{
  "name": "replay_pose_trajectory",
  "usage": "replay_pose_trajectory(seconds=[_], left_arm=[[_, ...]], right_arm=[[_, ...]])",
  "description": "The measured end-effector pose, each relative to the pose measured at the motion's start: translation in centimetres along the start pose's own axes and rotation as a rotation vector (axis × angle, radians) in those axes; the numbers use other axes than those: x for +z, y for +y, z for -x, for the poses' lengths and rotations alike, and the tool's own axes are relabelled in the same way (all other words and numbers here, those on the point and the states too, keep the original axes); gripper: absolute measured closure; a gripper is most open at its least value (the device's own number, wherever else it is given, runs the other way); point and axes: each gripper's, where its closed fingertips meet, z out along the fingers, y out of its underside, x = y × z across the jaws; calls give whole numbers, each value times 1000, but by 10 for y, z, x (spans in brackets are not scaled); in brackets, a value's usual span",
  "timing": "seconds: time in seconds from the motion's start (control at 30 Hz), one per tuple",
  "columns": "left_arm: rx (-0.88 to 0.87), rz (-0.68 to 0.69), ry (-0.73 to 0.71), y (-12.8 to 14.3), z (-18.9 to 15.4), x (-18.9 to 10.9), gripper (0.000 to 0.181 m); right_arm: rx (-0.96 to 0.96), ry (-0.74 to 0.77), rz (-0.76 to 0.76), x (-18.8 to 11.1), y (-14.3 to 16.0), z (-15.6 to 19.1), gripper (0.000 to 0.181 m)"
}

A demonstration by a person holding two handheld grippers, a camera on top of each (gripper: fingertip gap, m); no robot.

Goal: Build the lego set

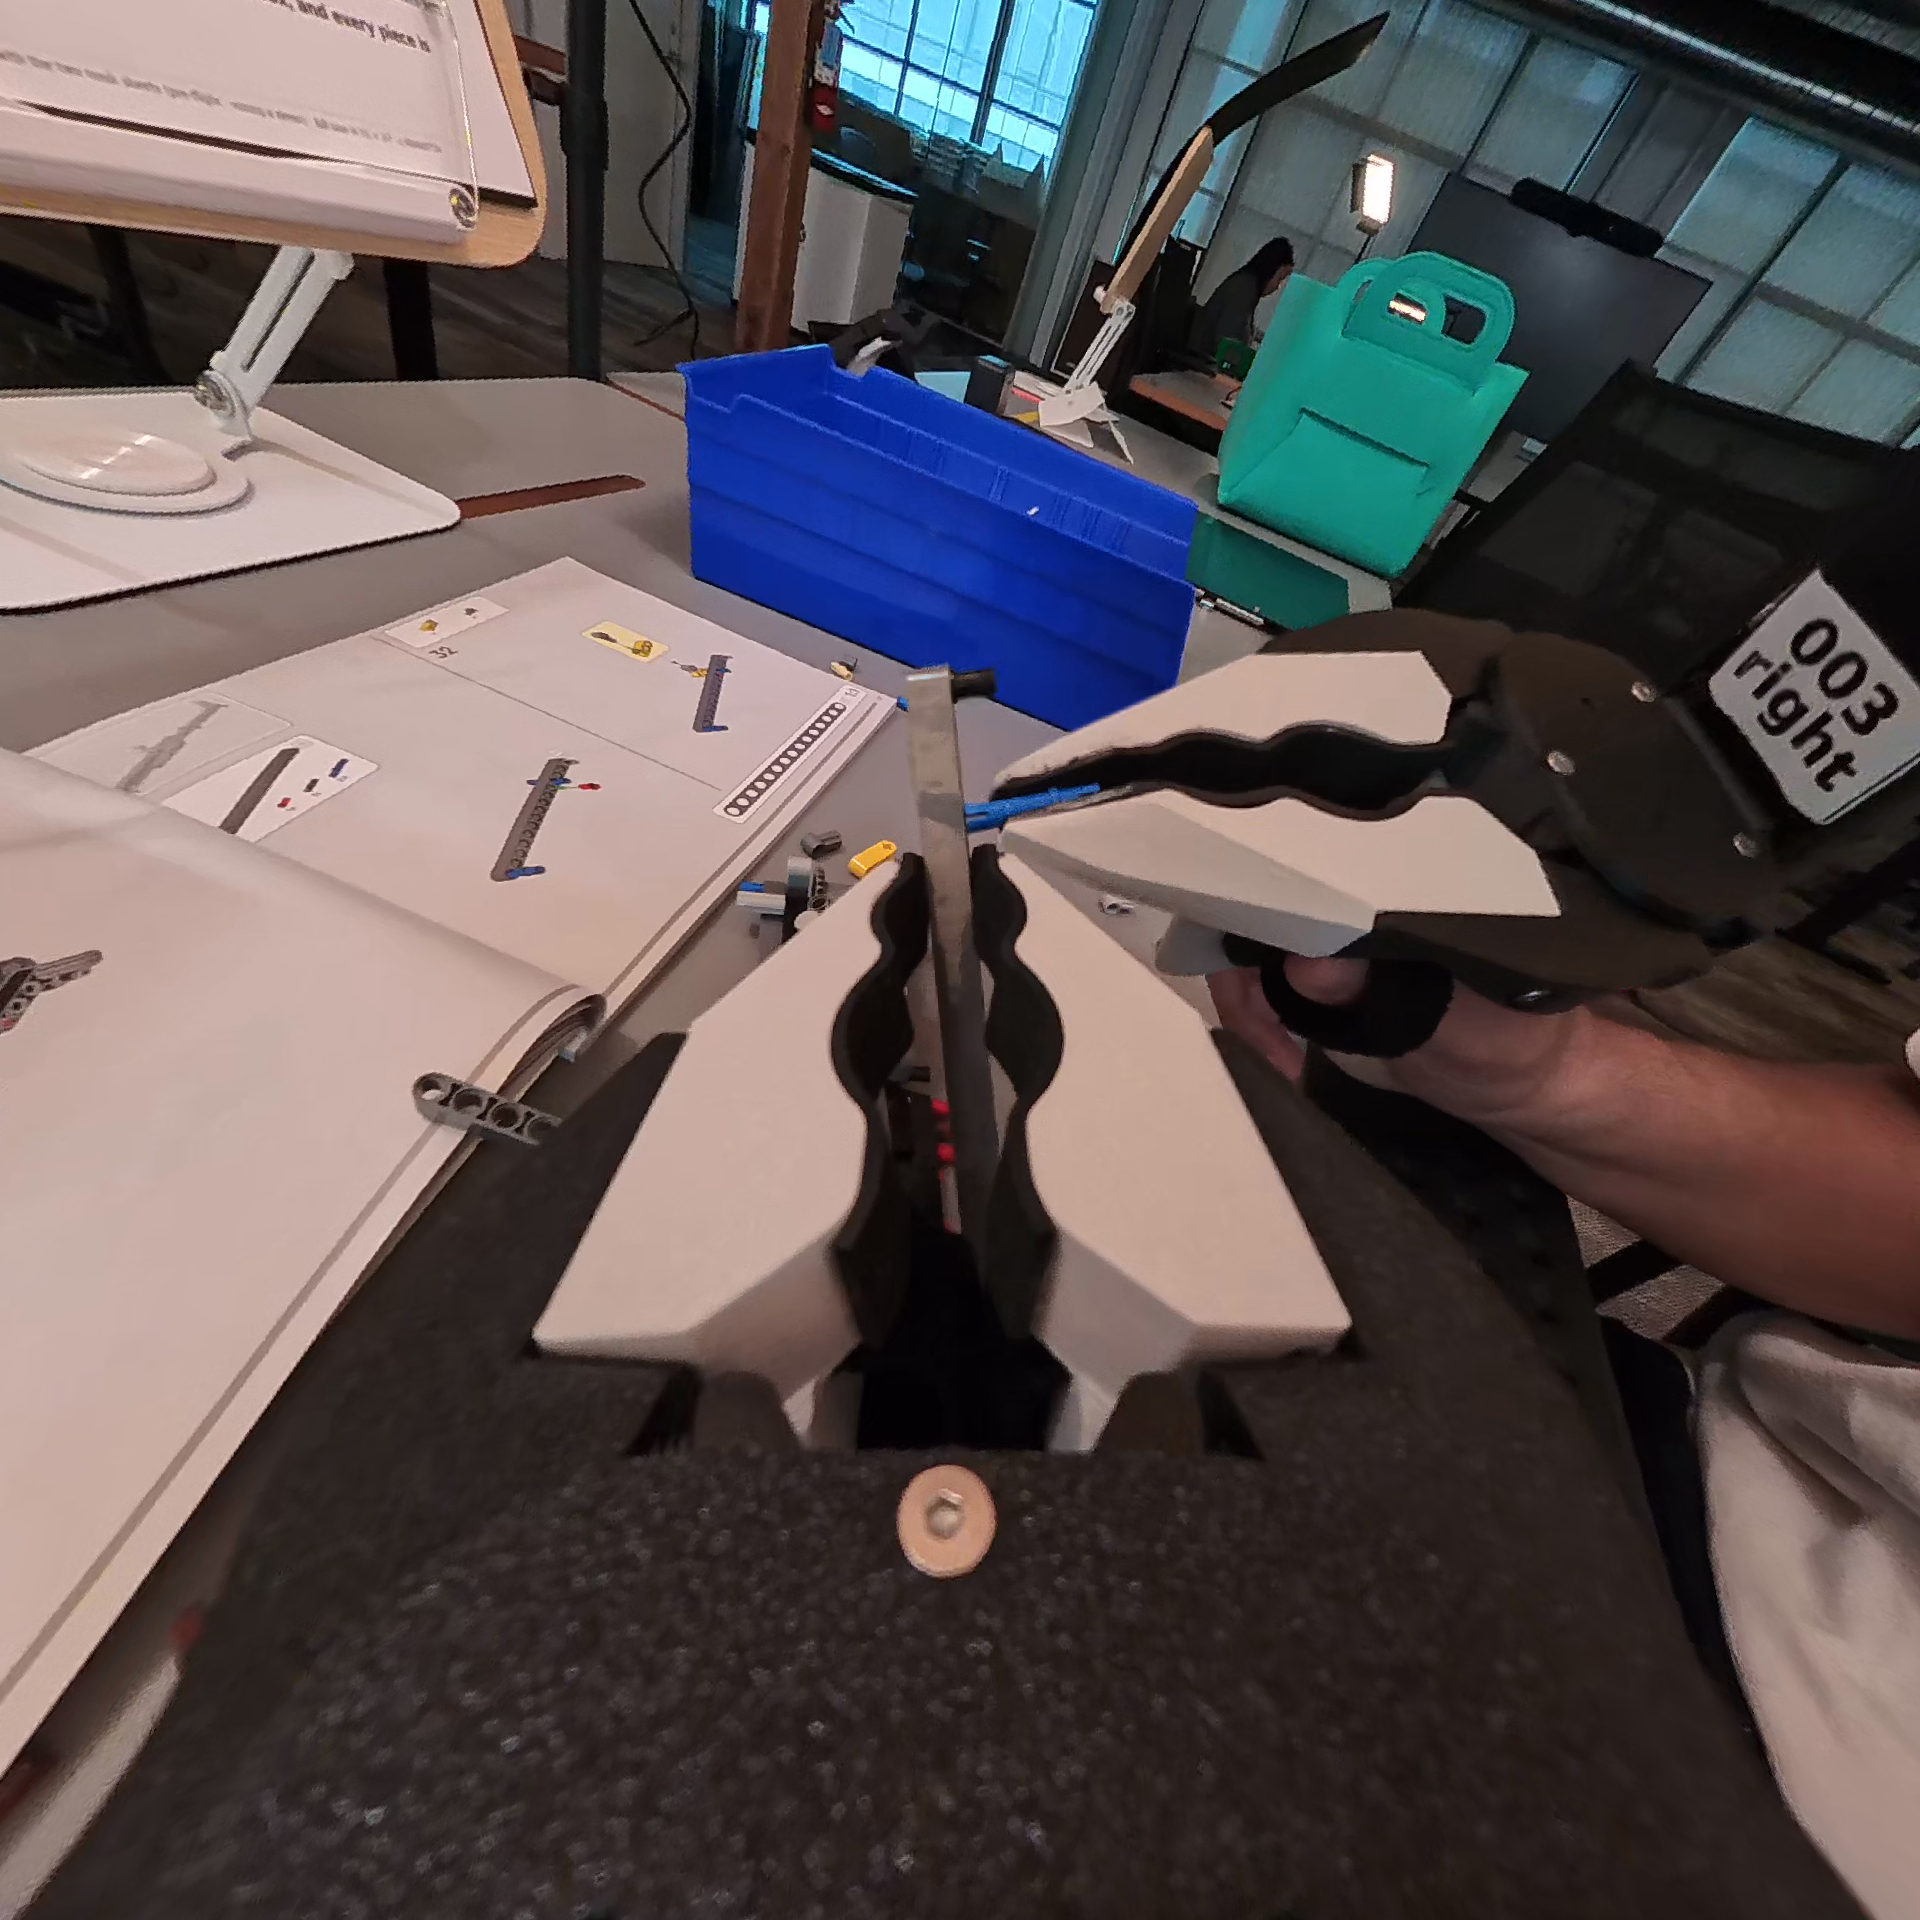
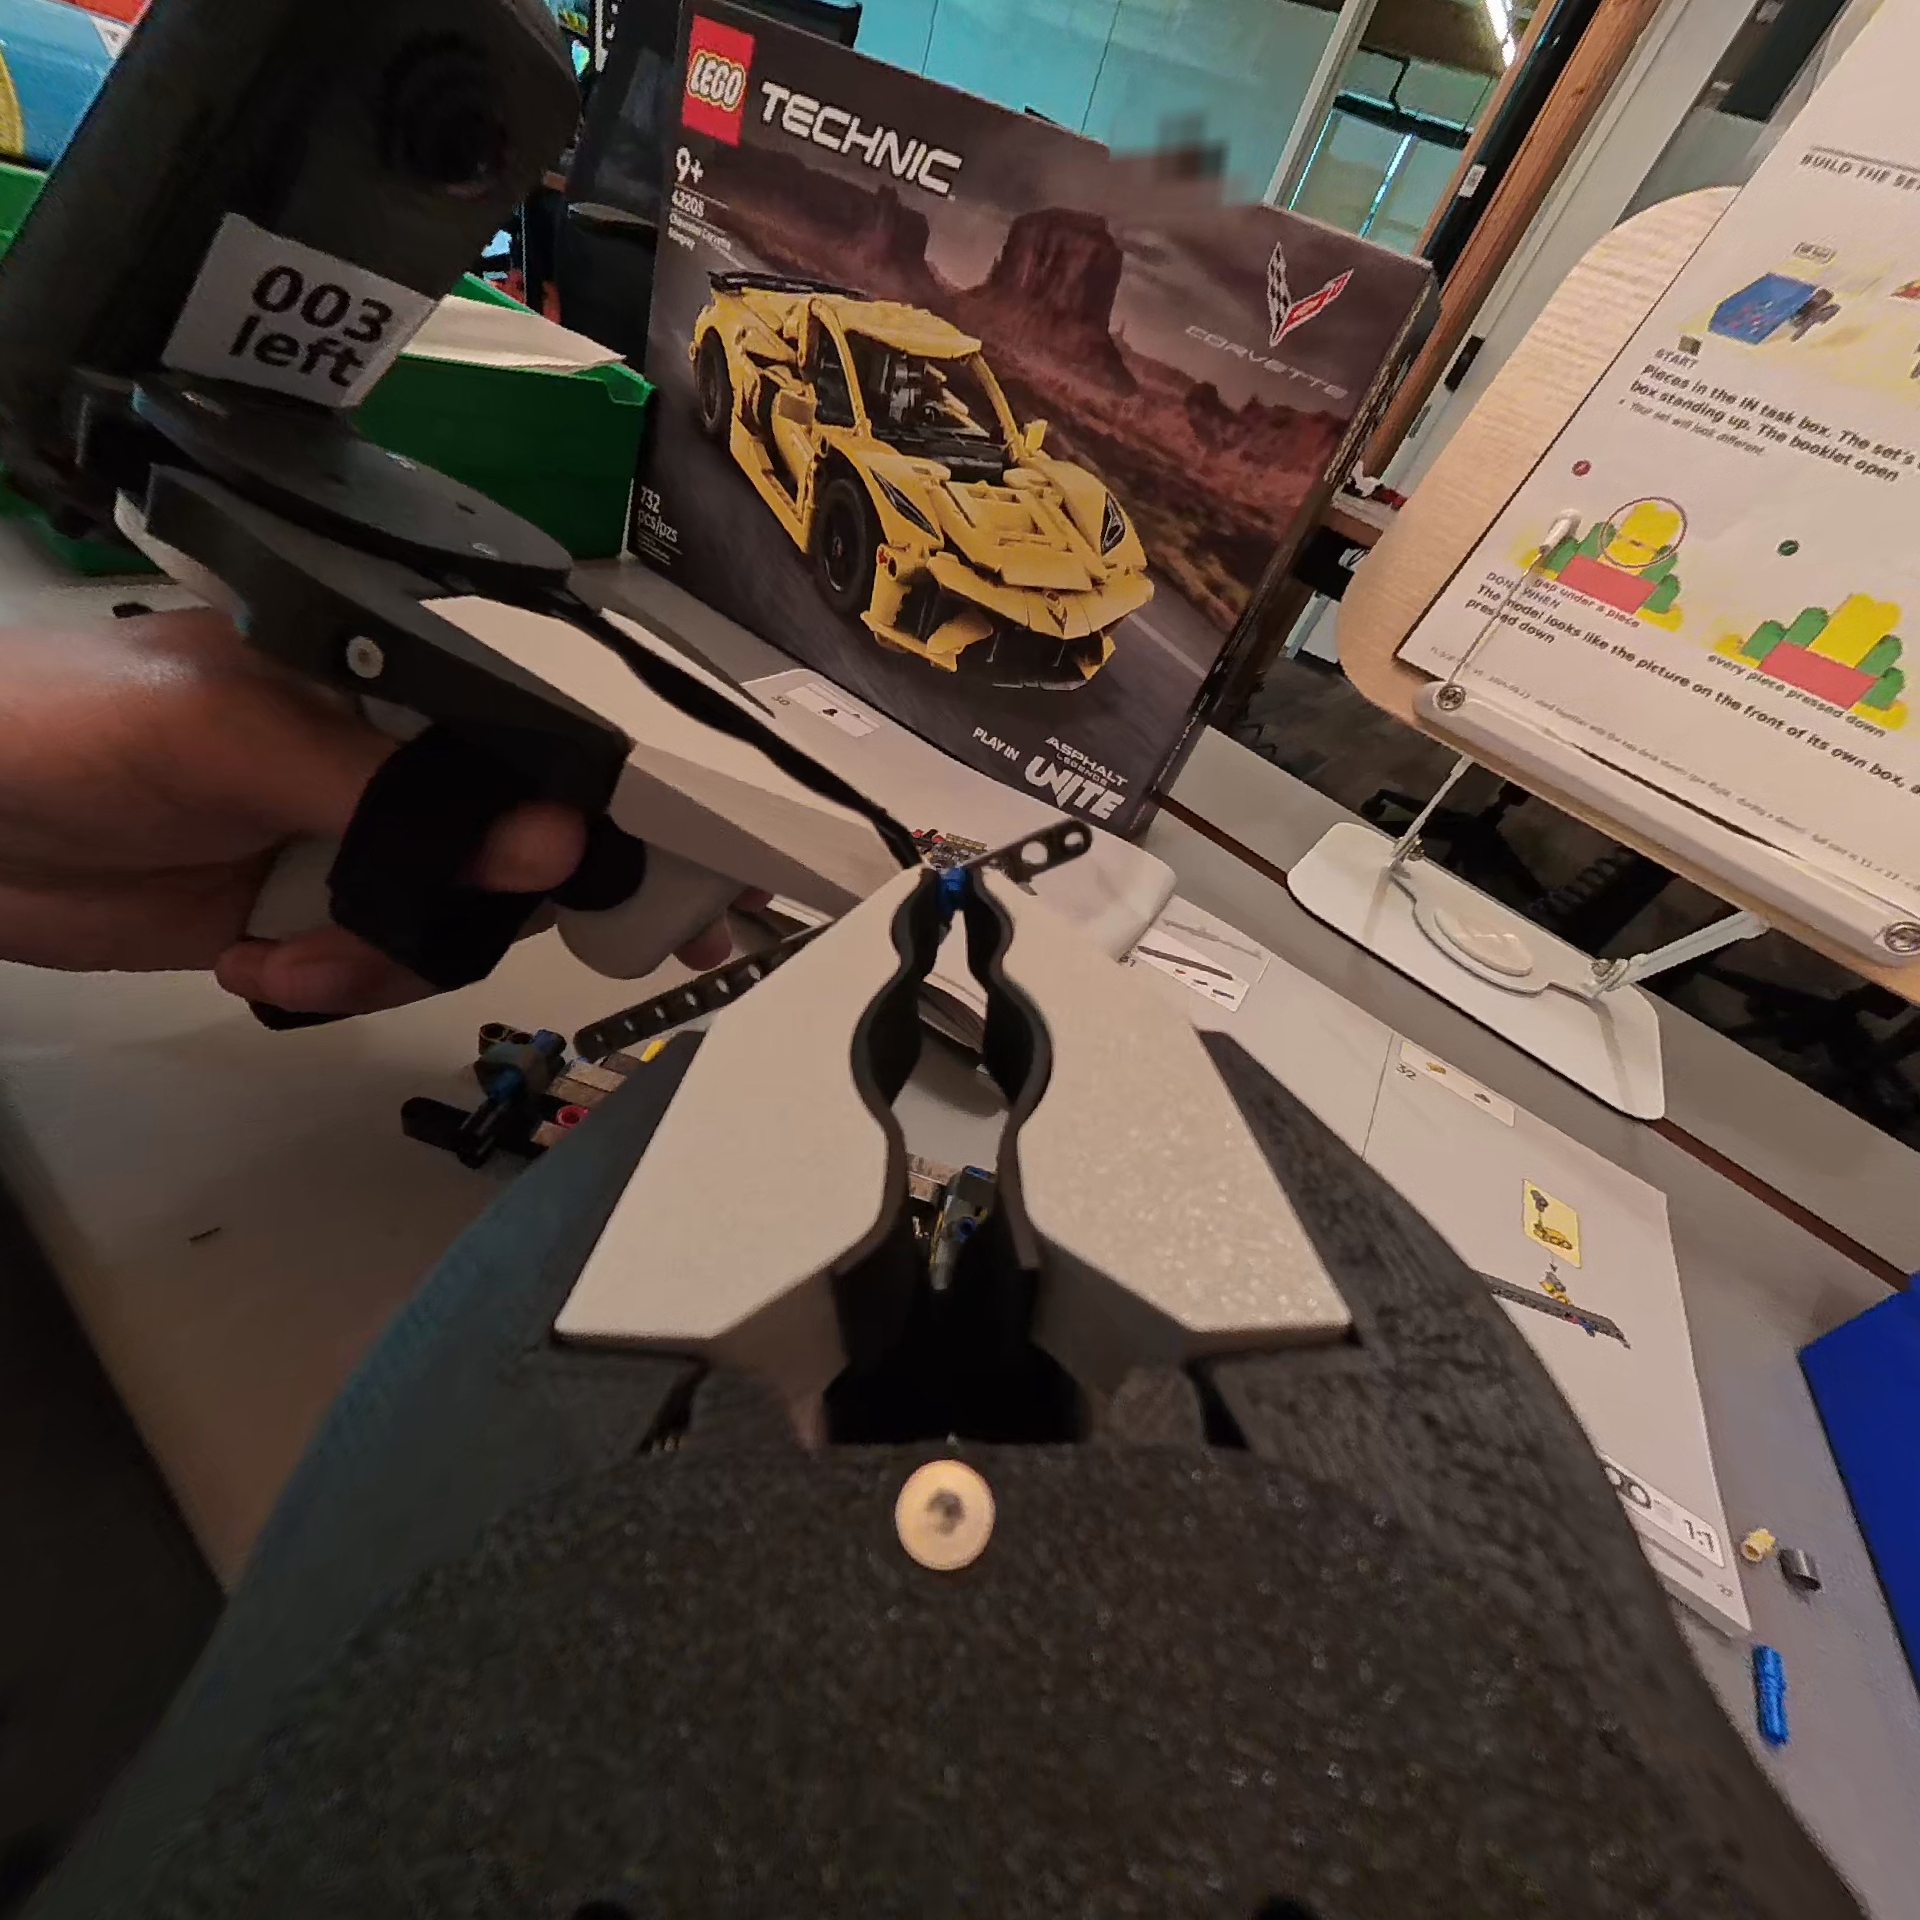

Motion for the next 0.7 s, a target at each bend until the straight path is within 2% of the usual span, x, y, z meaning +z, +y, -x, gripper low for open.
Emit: replay_pose_trajectory(seconds=[0.3, 0.5, 0.7], left_arm=[[45, -8, -20, -1, 0, 0, 174], [278, -28, -123, -5, -3, -1, 174], [345, -56, -140, -9, -7, -3, 174]], right_arm=[[-12, 13, -12, 0, 1, -1, 177], [-59, 48, -52, -5, -3, -1, 177], [189, -30, -112, -6, -8, -1, 178]])
